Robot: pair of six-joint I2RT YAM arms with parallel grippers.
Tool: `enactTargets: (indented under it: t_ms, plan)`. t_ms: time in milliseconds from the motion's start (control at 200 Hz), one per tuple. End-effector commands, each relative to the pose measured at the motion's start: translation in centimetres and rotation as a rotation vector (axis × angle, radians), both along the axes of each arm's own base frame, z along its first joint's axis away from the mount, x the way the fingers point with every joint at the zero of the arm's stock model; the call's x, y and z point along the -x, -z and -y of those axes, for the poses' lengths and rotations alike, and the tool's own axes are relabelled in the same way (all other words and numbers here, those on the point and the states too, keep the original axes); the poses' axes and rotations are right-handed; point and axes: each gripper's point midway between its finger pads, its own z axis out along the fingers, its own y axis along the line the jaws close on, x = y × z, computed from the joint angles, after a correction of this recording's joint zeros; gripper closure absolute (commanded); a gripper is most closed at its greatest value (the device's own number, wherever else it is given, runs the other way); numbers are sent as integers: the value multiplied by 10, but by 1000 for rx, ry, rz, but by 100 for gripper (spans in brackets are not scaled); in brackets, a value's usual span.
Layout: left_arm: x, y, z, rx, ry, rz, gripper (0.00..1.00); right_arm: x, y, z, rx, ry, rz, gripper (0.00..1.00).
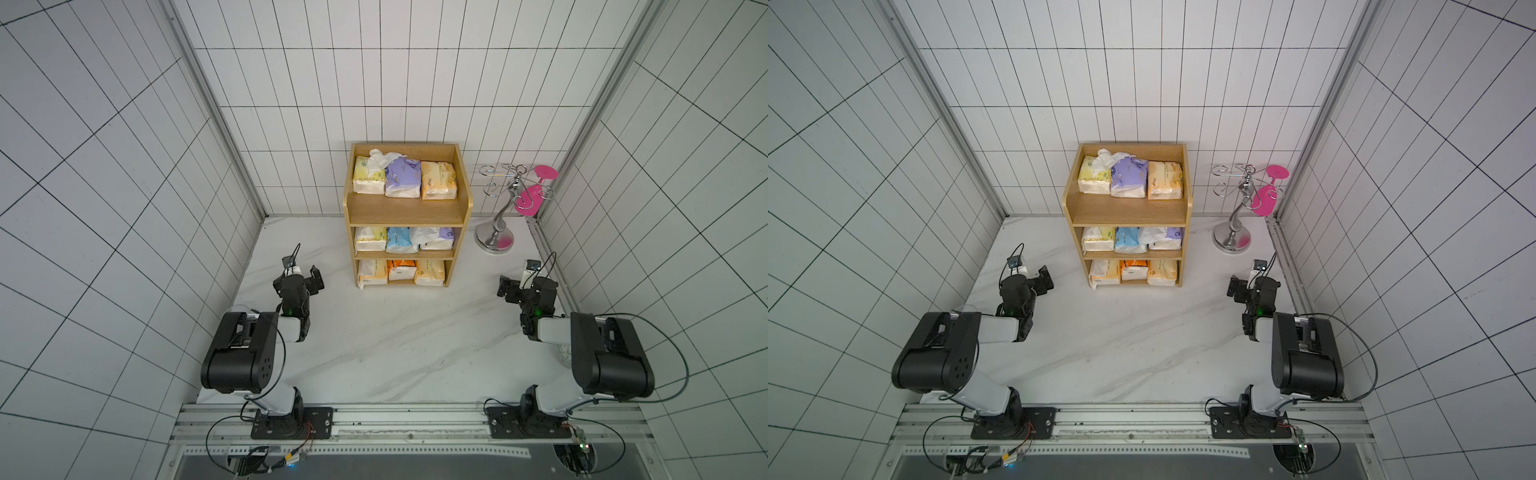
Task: Remove the tissue boxes from the shelf
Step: Pick up a box of tissues from the shelf.
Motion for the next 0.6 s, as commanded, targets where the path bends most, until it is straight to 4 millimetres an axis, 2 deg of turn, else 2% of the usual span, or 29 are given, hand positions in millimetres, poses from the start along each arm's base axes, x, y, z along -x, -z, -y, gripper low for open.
enactTargets:
  t_ms: [0,60,125,205,300,450,525,595]
  plan:
    - [-2,-21,6,-20,22,62,3,-2,-20,5,25,55,61,1]
    - [5,-34,11,-58,16,94,4,4,-31,4,35,58,67,1]
    - [15,-47,2,-76,-97,96,4,9,-41,6,30,81,54,1]
    - [25,-59,-5,-13,-185,65,3,15,-52,12,-21,148,19,1]
    - [36,-82,6,91,-173,-3,4,20,-75,5,-110,144,-12,2]
    - [55,-157,40,292,3,81,4,38,-121,-18,-247,72,-40,6]
    - [69,-194,56,381,95,147,4,54,-145,-32,-307,23,-37,7]
    - [82,-220,70,464,176,168,4,70,-166,-49,-358,-46,-29,8]
